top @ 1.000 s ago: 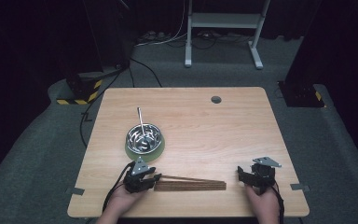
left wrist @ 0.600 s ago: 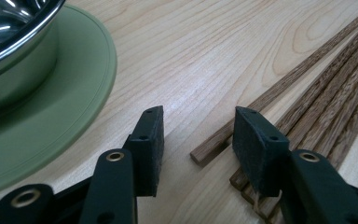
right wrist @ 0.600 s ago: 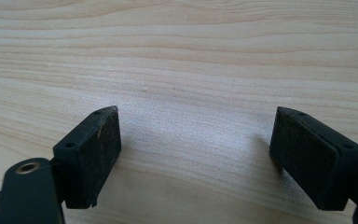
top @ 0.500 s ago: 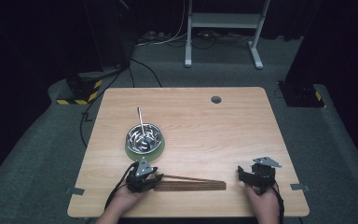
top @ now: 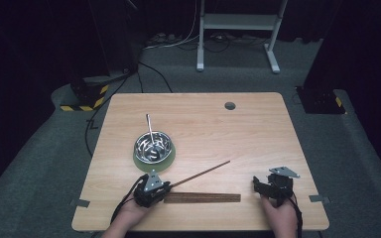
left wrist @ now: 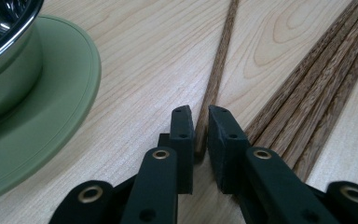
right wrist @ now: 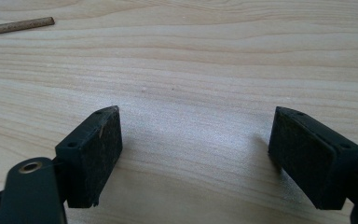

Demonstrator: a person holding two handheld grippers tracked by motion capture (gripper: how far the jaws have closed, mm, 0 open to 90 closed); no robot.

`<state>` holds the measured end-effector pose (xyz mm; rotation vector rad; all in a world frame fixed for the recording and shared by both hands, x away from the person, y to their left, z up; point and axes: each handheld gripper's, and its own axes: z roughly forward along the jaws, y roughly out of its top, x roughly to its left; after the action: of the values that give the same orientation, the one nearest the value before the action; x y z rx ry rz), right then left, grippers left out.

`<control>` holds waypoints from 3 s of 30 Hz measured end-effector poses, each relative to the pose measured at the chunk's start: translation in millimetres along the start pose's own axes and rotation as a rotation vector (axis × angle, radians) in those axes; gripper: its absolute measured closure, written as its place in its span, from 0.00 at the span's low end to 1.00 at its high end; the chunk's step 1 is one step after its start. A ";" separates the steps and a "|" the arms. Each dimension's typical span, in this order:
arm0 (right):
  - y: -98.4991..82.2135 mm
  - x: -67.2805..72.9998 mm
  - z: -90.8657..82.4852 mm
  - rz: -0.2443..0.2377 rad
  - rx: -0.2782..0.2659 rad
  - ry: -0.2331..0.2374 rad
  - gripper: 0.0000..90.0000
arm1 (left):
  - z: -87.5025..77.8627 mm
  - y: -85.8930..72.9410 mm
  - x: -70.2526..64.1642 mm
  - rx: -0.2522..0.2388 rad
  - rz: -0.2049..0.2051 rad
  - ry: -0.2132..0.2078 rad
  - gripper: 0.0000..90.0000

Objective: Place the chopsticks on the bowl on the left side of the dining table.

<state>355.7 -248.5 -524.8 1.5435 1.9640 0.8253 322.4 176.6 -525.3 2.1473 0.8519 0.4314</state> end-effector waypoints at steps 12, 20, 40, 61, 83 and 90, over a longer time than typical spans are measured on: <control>0.0 0.0 0.0 0.000 0.000 0.000 0.19 | 12.7 10.4 1.1 -0.004 0.023 -0.013 0.76; 1.9 2.2 2.0 -0.039 0.016 0.034 0.12 | 14.0 10.6 -0.3 -0.013 0.031 -0.027 0.86; 1.9 3.5 1.0 -0.056 0.025 0.077 0.13 | 1.8 4.8 7.7 -0.064 -0.033 -0.059 0.93; 1.0 5.2 0.4 -0.088 0.019 0.098 0.13 | -25.8 2.1 18.9 -0.229 -0.116 -0.025 0.93; 0.8 5.6 0.3 -0.086 0.019 0.104 0.12 | -48.6 2.4 29.5 -0.346 -0.125 0.030 0.93; 0.8 5.7 0.3 -0.086 0.019 0.105 0.12 | -56.0 -1.3 40.3 -0.356 -0.145 0.057 0.93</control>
<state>355.1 -242.8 -524.6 1.4415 2.1032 0.8693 320.3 235.3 -489.0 1.7429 0.8833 0.5281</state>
